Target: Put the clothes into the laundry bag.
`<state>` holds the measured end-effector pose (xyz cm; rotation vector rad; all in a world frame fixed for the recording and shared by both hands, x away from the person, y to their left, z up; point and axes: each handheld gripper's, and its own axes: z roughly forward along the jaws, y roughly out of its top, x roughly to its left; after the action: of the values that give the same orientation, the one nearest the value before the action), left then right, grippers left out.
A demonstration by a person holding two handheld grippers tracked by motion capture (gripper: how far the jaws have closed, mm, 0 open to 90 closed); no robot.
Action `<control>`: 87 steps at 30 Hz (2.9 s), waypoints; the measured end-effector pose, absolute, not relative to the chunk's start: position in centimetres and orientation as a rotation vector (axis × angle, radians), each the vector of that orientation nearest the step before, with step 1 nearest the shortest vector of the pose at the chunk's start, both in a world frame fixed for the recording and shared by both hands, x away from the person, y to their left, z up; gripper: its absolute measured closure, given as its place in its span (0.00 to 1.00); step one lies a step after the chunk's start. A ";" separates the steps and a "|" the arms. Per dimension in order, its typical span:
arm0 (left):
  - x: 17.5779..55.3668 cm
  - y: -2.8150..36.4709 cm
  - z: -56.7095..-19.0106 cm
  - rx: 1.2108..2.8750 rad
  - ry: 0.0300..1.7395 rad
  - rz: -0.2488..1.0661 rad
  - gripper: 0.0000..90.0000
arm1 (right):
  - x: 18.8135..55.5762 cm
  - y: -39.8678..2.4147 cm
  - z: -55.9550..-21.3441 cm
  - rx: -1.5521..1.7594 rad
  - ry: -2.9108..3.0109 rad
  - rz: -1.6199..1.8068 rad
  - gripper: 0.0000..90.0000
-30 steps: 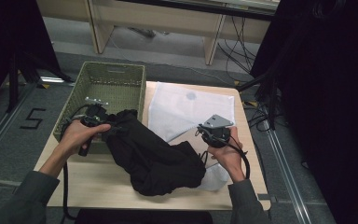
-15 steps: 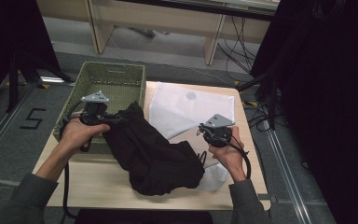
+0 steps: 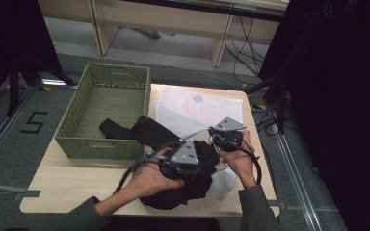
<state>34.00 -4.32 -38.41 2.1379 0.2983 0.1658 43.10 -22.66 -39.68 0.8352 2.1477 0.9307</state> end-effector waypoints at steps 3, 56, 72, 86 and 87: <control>34.7 -6.5 -42.3 2.204 0.315 0.094 0.86 | 43.2 -22.9 -39.7 0.845 2.150 0.954 0.99; 45.2 12.9 -40.4 1.964 1.014 0.294 0.95 | 43.1 -22.6 -39.9 0.825 2.149 0.931 0.98; 35.2 1.9 -34.6 1.934 0.470 0.187 0.97 | 43.1 -22.9 -39.7 0.832 2.152 0.930 0.99; 34.4 -6.3 -44.8 2.137 0.447 -0.104 0.76 | 43.0 -22.7 -39.8 0.829 2.169 0.941 0.99; 34.4 -5.9 -44.5 2.128 0.441 -0.091 0.69 | 43.0 -22.7 -39.8 0.834 2.180 0.941 0.99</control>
<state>34.39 -5.95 -44.53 2.1282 0.4411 -0.0907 42.99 -22.71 -39.82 0.8344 2.1805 0.9407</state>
